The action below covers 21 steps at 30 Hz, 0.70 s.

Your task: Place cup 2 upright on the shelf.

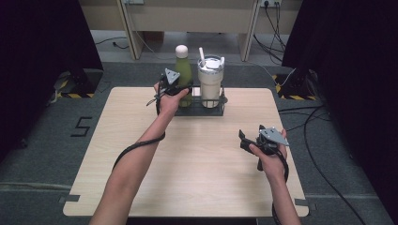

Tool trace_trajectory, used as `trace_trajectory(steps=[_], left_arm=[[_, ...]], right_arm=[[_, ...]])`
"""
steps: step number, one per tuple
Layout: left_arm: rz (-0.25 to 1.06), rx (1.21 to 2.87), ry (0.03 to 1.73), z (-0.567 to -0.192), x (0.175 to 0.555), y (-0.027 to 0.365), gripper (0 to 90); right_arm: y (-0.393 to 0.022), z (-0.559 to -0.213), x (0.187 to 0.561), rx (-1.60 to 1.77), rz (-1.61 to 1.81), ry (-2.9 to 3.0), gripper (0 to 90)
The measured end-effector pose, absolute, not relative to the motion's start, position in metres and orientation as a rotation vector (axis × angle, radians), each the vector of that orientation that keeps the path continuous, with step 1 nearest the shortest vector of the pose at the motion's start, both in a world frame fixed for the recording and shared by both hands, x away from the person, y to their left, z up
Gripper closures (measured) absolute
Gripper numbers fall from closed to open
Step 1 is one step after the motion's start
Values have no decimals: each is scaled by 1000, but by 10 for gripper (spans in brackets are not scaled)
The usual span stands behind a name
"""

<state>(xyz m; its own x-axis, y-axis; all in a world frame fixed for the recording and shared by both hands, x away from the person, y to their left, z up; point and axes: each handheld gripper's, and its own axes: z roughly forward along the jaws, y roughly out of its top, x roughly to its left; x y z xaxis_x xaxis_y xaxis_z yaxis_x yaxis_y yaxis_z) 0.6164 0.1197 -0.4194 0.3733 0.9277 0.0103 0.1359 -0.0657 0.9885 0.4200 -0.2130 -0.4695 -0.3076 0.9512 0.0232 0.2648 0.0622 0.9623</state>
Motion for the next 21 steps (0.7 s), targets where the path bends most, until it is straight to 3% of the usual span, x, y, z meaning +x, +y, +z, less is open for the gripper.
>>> trace_trajectory(steps=[21], left_arm=[[866,1509,993,-421,614,120,201]], right_arm=[[-210,-470,420,1221,1280,1673,146]])
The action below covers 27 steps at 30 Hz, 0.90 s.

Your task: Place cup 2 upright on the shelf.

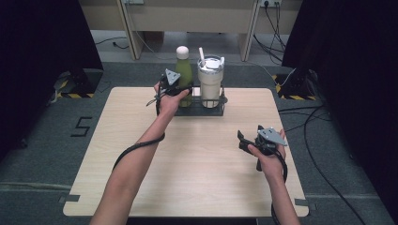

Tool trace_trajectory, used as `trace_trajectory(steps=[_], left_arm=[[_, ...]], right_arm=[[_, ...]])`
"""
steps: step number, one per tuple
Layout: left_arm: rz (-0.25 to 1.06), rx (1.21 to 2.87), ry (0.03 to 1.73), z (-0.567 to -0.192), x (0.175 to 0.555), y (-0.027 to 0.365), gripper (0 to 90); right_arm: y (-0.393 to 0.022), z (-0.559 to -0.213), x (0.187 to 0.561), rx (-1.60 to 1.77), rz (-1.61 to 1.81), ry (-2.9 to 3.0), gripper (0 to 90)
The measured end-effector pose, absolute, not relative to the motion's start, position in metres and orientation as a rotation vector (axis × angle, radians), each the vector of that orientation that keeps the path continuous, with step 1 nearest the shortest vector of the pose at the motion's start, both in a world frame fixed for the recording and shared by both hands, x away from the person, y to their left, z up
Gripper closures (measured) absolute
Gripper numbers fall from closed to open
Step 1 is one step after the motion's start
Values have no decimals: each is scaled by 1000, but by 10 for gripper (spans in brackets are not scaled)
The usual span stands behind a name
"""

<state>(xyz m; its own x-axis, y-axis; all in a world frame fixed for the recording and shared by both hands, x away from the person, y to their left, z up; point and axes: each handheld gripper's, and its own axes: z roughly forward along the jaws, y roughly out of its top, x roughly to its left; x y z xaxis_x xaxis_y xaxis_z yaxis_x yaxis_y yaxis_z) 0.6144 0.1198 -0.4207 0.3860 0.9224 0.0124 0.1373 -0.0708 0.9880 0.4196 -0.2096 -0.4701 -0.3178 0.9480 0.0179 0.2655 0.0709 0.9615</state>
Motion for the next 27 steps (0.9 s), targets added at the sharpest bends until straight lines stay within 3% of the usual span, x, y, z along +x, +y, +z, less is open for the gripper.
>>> trace_trajectory(steps=[27], left_arm=[[880,1514,989,-415,605,122,76]], right_arm=[[-209,-469,419,1217,1277,1674,145]])
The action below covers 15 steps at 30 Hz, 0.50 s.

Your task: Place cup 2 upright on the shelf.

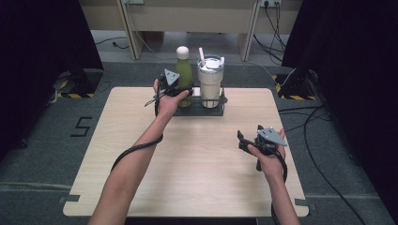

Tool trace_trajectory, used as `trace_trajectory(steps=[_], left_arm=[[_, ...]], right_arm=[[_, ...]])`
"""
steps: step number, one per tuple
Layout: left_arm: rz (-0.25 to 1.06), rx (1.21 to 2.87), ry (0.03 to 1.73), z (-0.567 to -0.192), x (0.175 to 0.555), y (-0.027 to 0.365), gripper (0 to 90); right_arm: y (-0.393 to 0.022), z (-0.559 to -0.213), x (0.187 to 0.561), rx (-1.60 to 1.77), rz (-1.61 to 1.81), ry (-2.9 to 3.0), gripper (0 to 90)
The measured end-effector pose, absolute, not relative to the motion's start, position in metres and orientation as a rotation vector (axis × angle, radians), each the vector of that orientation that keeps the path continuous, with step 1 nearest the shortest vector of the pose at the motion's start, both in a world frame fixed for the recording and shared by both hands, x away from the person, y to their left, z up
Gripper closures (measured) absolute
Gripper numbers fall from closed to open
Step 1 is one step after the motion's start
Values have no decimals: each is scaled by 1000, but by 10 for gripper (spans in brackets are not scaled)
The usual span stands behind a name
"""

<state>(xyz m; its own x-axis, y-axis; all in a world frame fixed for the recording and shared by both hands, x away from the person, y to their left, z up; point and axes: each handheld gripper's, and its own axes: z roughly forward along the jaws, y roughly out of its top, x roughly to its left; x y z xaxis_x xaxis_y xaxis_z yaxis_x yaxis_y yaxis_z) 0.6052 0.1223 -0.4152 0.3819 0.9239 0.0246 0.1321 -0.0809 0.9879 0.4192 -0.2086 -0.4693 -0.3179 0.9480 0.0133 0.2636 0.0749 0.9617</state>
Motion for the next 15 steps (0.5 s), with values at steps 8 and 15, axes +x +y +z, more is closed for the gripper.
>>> trace_trajectory(steps=[8,15], left_arm=[[892,1519,974,-413,596,126,72],[907,1524,954,-410,586,134,67]], right_arm=[[-208,-469,419,1213,1276,1673,145],[-207,-469,419,1212,1272,1677,145]])
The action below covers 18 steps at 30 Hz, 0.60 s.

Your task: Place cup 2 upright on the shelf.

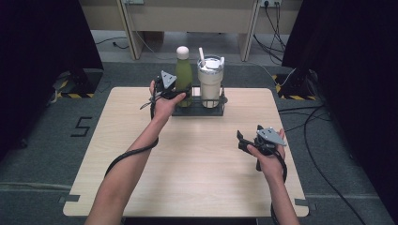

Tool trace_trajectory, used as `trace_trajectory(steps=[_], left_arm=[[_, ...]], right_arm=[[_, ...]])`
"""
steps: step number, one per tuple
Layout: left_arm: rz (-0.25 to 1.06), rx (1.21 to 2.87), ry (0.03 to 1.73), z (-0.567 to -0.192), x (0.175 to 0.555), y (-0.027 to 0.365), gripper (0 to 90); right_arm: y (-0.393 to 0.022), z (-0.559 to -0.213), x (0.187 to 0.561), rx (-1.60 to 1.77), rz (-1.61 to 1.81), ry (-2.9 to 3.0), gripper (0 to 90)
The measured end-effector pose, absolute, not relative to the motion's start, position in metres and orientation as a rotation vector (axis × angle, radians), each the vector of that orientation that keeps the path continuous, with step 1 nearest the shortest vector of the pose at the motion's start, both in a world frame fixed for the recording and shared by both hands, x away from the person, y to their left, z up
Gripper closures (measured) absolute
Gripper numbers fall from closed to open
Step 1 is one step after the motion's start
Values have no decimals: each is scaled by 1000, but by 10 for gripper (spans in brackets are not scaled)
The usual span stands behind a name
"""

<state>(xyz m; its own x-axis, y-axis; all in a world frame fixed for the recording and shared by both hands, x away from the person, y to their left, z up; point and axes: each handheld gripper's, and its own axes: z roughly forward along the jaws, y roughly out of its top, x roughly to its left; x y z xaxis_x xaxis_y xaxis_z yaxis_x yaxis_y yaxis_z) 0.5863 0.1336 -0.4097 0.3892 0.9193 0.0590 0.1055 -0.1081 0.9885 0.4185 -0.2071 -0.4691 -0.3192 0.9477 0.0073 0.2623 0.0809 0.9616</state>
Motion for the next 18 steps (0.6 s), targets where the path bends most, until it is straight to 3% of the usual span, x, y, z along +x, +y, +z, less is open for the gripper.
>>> trace_trajectory(steps=[18], left_arm=[[915,1526,920,-411,549,154,66]], right_arm=[[-207,-469,417,1211,1269,1674,146]])
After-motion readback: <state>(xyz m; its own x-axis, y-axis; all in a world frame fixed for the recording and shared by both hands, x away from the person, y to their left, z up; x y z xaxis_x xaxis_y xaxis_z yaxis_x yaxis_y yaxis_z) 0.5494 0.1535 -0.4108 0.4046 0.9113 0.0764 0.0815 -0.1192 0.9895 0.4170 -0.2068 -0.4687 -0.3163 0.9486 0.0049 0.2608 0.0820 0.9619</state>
